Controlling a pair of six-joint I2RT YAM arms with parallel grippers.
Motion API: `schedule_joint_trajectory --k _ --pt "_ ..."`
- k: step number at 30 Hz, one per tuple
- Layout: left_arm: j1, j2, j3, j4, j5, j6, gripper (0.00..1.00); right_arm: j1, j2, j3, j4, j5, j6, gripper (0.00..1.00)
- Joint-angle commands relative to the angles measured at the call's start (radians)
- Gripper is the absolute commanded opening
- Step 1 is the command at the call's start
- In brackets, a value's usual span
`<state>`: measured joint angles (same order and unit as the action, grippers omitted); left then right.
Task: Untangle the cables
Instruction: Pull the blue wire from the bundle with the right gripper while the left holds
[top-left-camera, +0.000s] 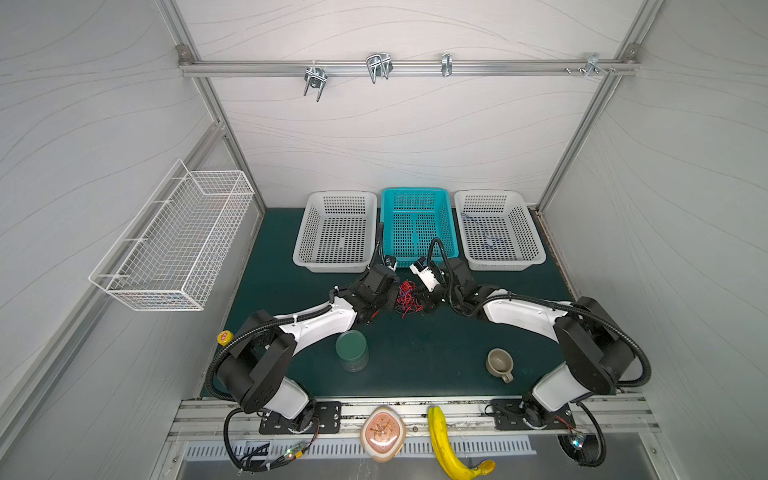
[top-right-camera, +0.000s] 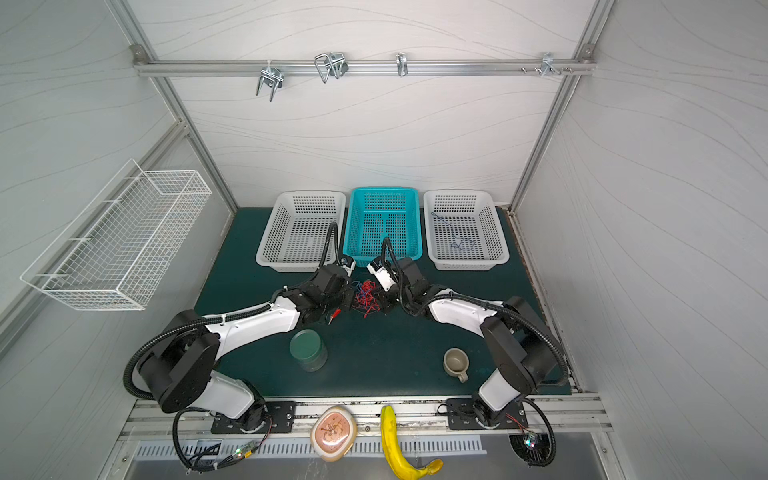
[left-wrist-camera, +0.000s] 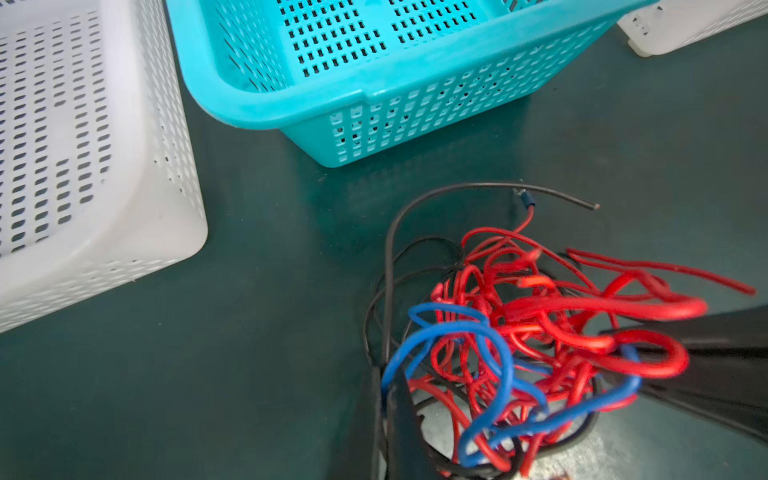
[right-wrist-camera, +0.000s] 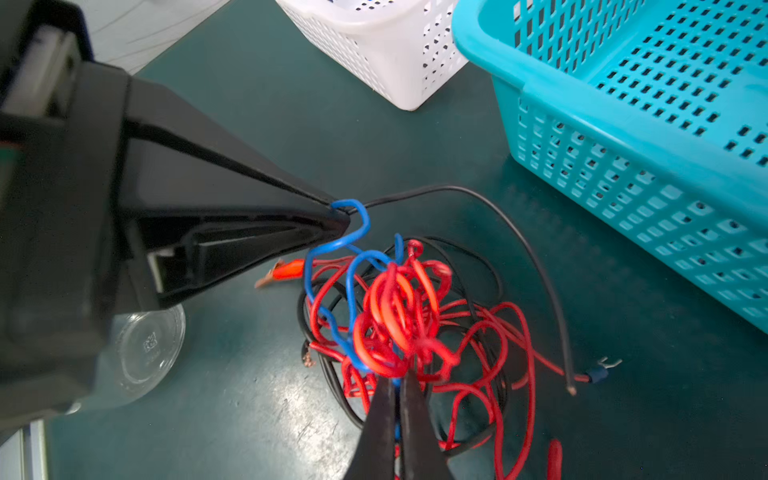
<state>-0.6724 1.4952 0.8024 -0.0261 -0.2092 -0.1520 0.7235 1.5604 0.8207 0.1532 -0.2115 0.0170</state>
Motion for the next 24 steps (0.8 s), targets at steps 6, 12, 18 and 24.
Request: schedule_joint_trajectory --k 6,12,18,24 --pt "-0.004 -0.003 0.037 -0.013 -0.097 -0.014 0.00 -0.012 -0.155 -0.061 -0.058 0.210 -0.010 0.00" --pt "-0.002 -0.013 0.040 -0.047 -0.155 -0.032 0.00 -0.093 -0.299 -0.145 -0.101 0.218 0.037 0.00" --pt "0.019 -0.033 0.037 -0.100 -0.205 -0.056 0.00 -0.241 -0.483 -0.242 -0.133 0.193 0.113 0.00" --pt "0.044 -0.061 0.022 -0.116 -0.229 -0.074 0.00 -0.299 -0.556 -0.253 -0.219 0.251 0.122 0.00"
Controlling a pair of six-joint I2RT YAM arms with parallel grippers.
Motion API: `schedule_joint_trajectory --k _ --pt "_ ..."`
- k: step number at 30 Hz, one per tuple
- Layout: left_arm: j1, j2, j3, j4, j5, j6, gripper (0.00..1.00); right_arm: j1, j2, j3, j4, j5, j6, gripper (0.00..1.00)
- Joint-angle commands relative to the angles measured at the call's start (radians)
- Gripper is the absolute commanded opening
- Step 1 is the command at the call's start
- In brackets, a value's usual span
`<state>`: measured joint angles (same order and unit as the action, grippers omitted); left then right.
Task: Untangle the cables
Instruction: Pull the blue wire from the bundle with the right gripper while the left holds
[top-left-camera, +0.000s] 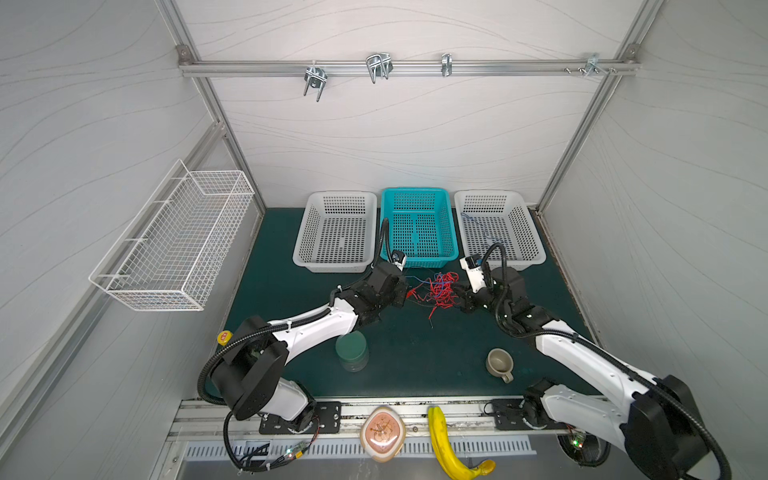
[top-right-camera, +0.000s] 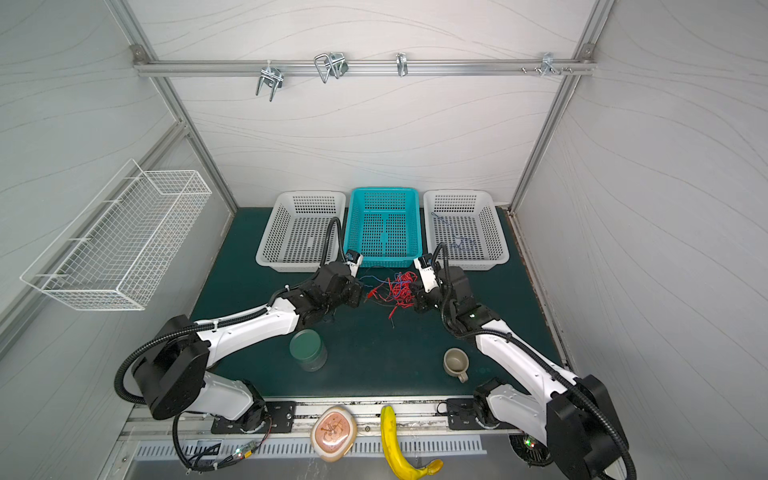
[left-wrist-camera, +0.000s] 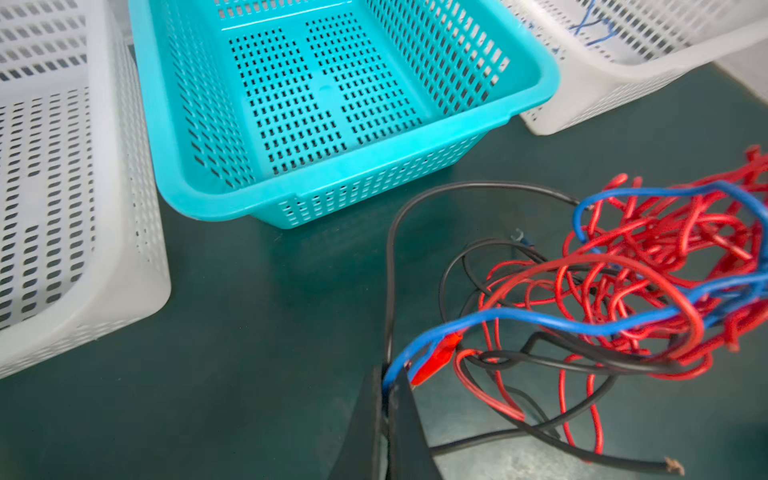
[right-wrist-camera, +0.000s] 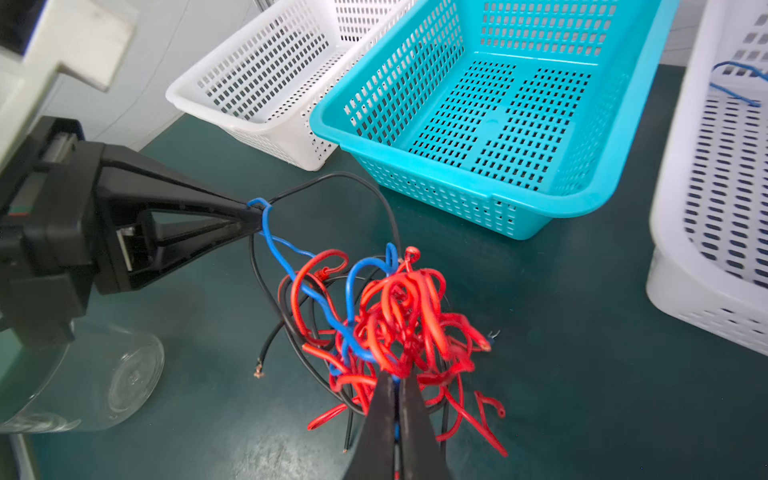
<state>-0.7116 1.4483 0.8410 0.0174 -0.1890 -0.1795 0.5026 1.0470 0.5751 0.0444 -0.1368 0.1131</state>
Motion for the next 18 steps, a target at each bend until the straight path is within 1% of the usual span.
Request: schedule_joint_trajectory --k 1,3,7,8,11,16,18 --pt "0.088 -0.020 -0.019 -0.161 -0.247 -0.049 0.00 -0.082 -0.044 -0.009 -0.112 0.164 0.028 0.00" --pt "0.089 -0.028 -0.026 -0.145 -0.233 -0.040 0.00 -0.082 -0.037 -0.011 -0.107 0.132 0.031 0.00" --pt "0.090 -0.045 -0.045 -0.080 -0.125 -0.015 0.00 -0.076 0.005 -0.008 -0.053 -0.031 0.039 0.00" --pt "0.089 -0.049 -0.048 -0.067 -0.103 -0.012 0.00 -0.071 0.017 -0.005 -0.044 -0.057 0.039 0.00" --pt "0.089 -0.051 -0.051 -0.036 -0.058 -0.008 0.00 -0.043 0.053 0.018 -0.040 -0.075 0.027 0.01" --pt "0.089 -0.046 -0.049 -0.012 -0.011 0.004 0.00 0.002 0.095 0.083 -0.096 -0.046 -0.027 0.12" --pt "0.087 -0.046 -0.051 -0.001 0.007 0.006 0.00 0.031 0.095 0.105 -0.118 -0.002 -0.068 0.27"
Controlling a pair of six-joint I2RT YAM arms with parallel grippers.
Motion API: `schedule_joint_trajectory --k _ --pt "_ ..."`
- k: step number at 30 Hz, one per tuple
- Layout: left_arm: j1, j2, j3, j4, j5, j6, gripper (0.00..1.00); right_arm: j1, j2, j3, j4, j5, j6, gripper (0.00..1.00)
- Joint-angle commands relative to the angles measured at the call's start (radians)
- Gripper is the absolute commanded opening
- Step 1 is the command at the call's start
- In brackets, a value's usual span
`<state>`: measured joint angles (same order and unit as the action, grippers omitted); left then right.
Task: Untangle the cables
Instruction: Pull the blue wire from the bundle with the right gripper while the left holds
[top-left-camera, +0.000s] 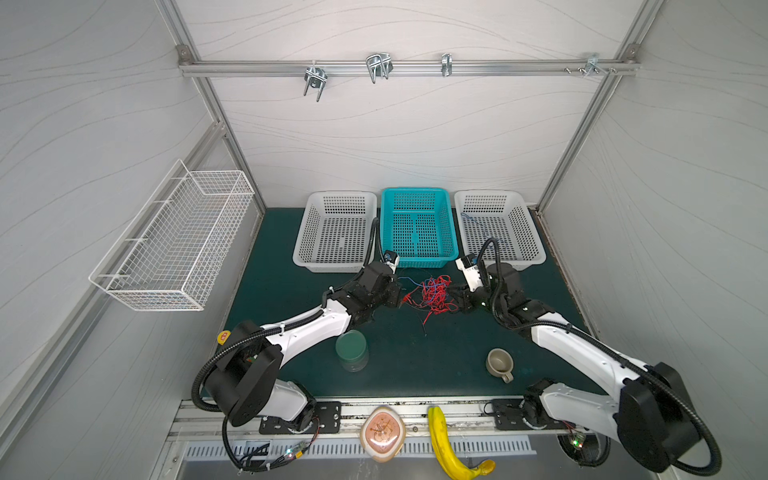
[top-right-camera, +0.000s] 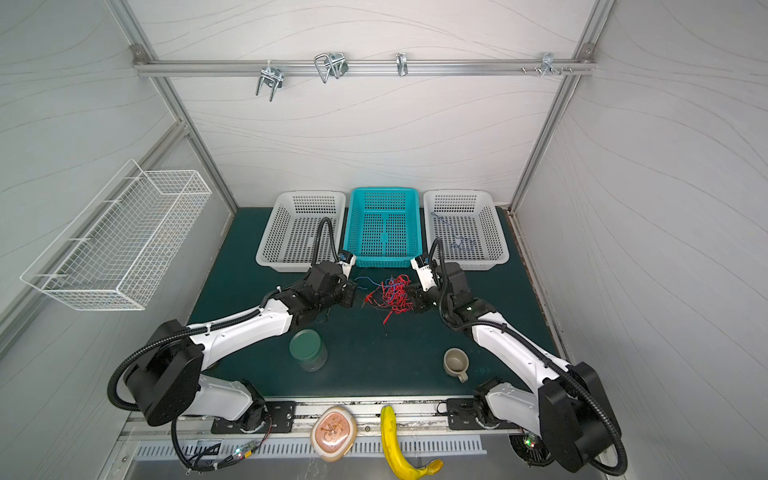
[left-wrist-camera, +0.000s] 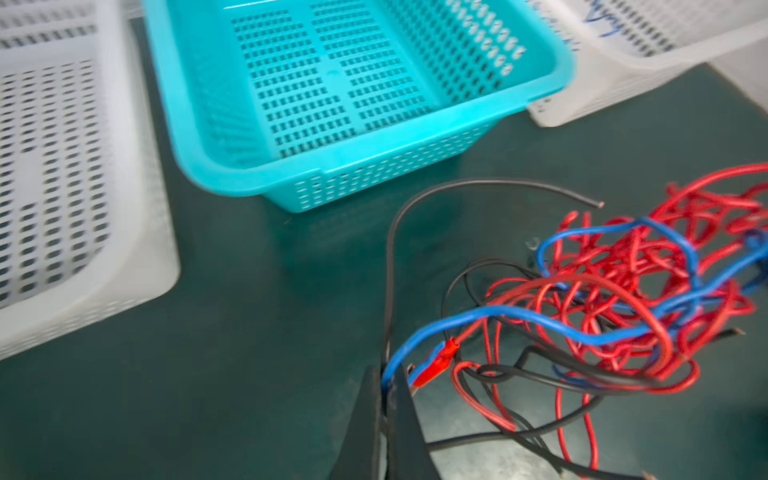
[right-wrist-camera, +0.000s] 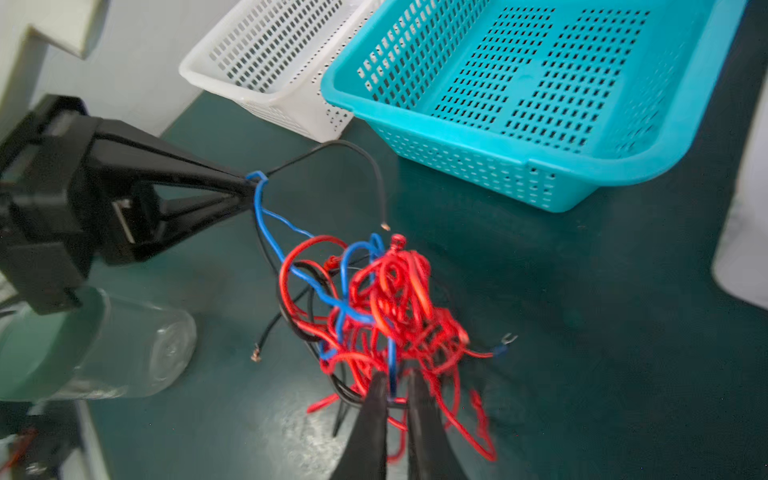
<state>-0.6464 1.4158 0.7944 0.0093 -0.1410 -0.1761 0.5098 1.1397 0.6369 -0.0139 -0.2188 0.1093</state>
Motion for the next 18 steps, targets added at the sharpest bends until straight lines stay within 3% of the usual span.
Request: schedule_joint_trajectory --k 1,5,18 --pt "0.024 -0.014 -0.004 0.010 -0.035 0.006 0.00 0.043 0.003 0.053 -0.066 0.101 -0.086 0.30" --pt "0.023 -0.011 0.002 0.017 -0.013 0.013 0.00 0.091 0.012 0.096 -0.077 0.133 -0.149 0.40" --pt "0.014 -0.006 0.025 0.010 0.063 0.014 0.00 0.189 0.290 0.272 0.076 0.019 -0.180 0.43"
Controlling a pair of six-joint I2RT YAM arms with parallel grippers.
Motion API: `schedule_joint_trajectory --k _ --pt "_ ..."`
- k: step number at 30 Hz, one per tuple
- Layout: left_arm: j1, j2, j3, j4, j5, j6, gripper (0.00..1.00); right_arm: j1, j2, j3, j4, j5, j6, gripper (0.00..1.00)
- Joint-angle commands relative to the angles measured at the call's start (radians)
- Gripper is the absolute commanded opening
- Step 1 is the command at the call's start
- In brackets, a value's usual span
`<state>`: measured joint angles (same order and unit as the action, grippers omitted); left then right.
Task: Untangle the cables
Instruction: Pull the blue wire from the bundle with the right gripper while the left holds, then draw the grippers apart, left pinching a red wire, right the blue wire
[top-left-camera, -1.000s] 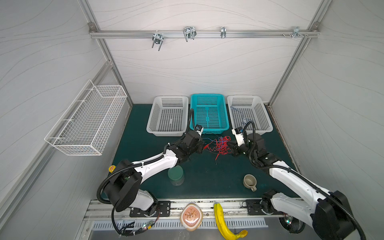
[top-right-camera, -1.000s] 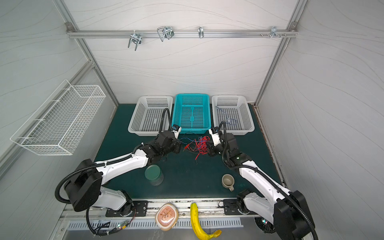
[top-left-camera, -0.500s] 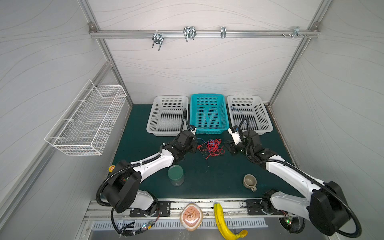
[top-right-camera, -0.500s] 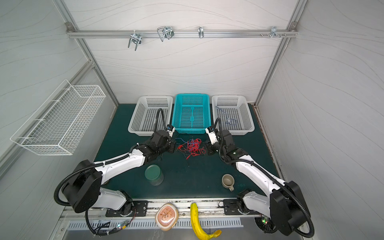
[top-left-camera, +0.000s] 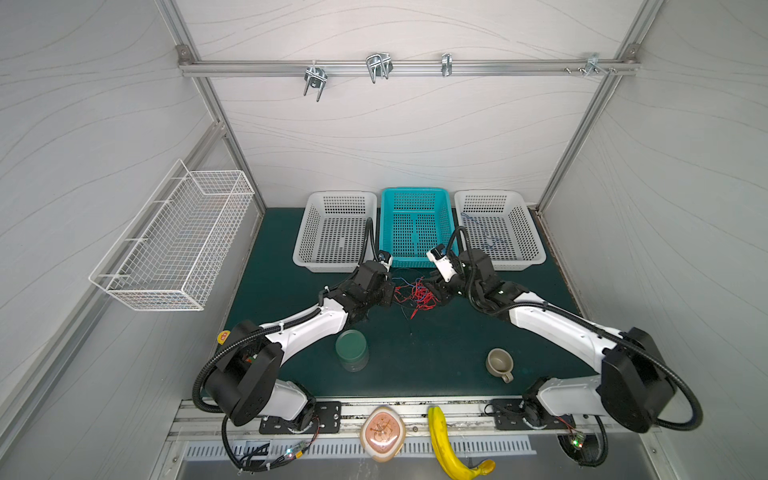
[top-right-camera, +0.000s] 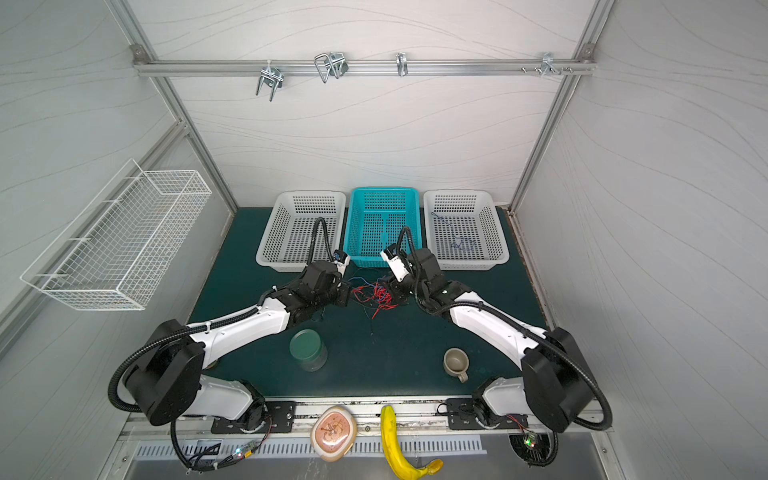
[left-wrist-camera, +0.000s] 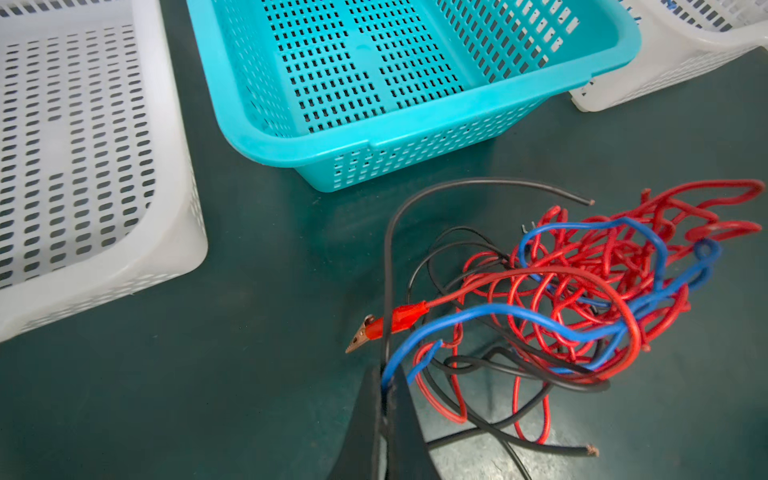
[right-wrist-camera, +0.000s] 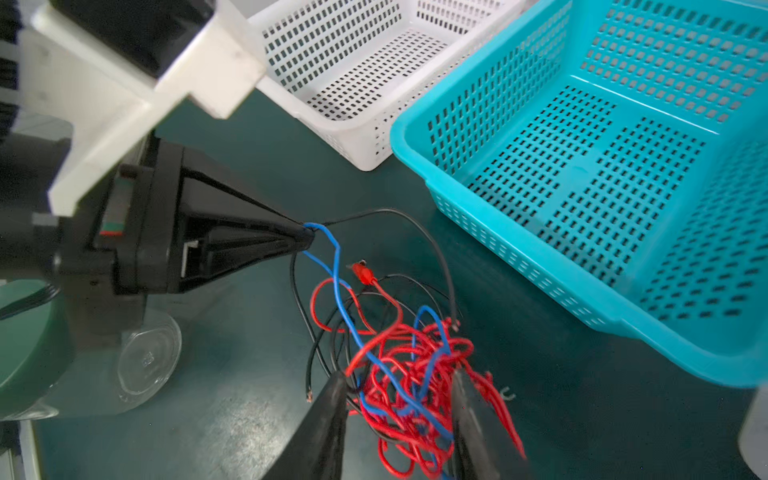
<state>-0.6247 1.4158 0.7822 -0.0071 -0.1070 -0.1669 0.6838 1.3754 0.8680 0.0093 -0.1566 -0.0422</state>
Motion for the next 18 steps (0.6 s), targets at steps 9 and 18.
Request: schedule_joint_trajectory --k 9,18 --pt "-0.013 -0.010 0.042 0.019 0.016 -0.001 0.00 0.026 0.193 0.111 0.091 -0.108 0.004 0.43" --pt "-0.013 -0.003 0.037 0.033 0.012 -0.005 0.00 0.034 0.237 0.104 0.110 -0.127 0.042 0.42"
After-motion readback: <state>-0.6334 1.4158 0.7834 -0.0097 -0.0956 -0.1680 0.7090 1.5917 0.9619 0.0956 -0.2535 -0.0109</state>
